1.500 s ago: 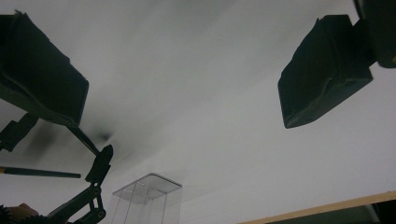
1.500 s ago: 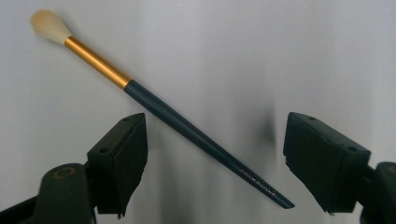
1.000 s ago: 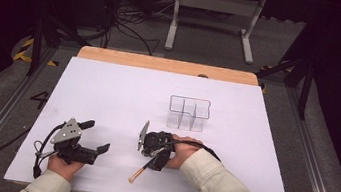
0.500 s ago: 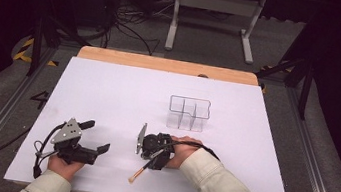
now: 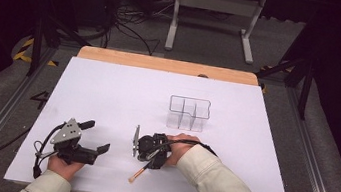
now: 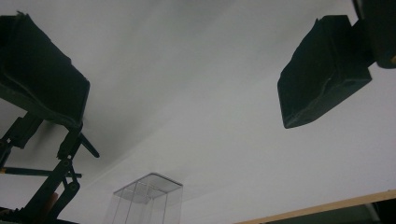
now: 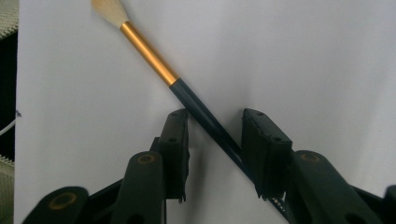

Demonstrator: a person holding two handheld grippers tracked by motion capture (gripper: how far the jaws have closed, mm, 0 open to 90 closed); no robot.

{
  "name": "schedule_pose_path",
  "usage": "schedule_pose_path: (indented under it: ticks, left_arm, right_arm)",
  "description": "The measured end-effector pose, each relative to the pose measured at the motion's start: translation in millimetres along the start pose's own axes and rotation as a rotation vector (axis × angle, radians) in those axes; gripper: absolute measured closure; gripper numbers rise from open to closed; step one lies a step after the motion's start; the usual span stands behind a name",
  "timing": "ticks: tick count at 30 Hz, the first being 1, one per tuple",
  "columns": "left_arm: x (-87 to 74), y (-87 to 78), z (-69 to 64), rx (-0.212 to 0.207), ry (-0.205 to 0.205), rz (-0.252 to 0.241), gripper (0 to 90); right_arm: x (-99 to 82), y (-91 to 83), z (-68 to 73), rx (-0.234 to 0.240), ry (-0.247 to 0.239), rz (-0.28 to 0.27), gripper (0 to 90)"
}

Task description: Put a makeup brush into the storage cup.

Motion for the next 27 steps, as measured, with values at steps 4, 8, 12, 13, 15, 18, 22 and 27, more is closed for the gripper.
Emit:
schedule_pose_path:
  ticks: [4, 8, 12, 13, 15, 18, 22, 27]
  left_arm:
    - [-0.1, 0.2, -0.7, -0.004, -0.001, 0.002, 2.9]
    - [-0.2, 0.4, -0.3, -0.003, -0.004, 0.001, 2.9]
    - [-0.3, 0.3, -0.3, -0.002, -0.003, 0.002, 2.9]
    - [-0.3, 0.3, -0.3, -0.002, -0.003, 0.001, 2.9]
    - [-0.1, 0.2, -0.2, -0.002, -0.003, 0.0, 2.9]
    - [0.1, -0.2, 0.4, -0.001, 0.001, 0.0, 2.9]
    - [0.0, -0.1, 0.5, -0.001, 0.001, 0.0, 2.9]
    - [-0.6, 0.0, -0.2, -0.001, -0.006, 0.007, 3.1]
  right_arm:
    - [-0.3, 0.0, -0.1, -0.001, 0.005, -0.013, 68.9]
    - [-1.6, -0.8, 1.2, 0.005, -0.012, -0.009, 79.8]
    - [-1.5, -0.5, 2.5, -0.003, -0.039, -0.004, 82.9]
    - [-1.2, -0.4, 2.5, -0.009, -0.052, -0.002, 83.0]
    - [-1.2, -0.7, 3.5, -0.017, -0.058, 0.002, 83.1]
    - [-1.8, -1.9, 3.2, -0.03, -0.059, -0.003, 83.2]
    - [-0.6, -15.0, 2.3, -0.047, -0.049, -0.054, 83.2]
    - [-0.7, -36.6, 5.3, -0.064, -0.036, -0.121, 83.2]
Point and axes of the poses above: each handheld gripper's, and its own axes: y roughly forward along the jaws, x roughly out of its top, z roughly to its left, the point moved 10 cm from there along y, roughly forward along the jaws, and after that the axes turned 7 degrees about -z, right-handed, at the moved point
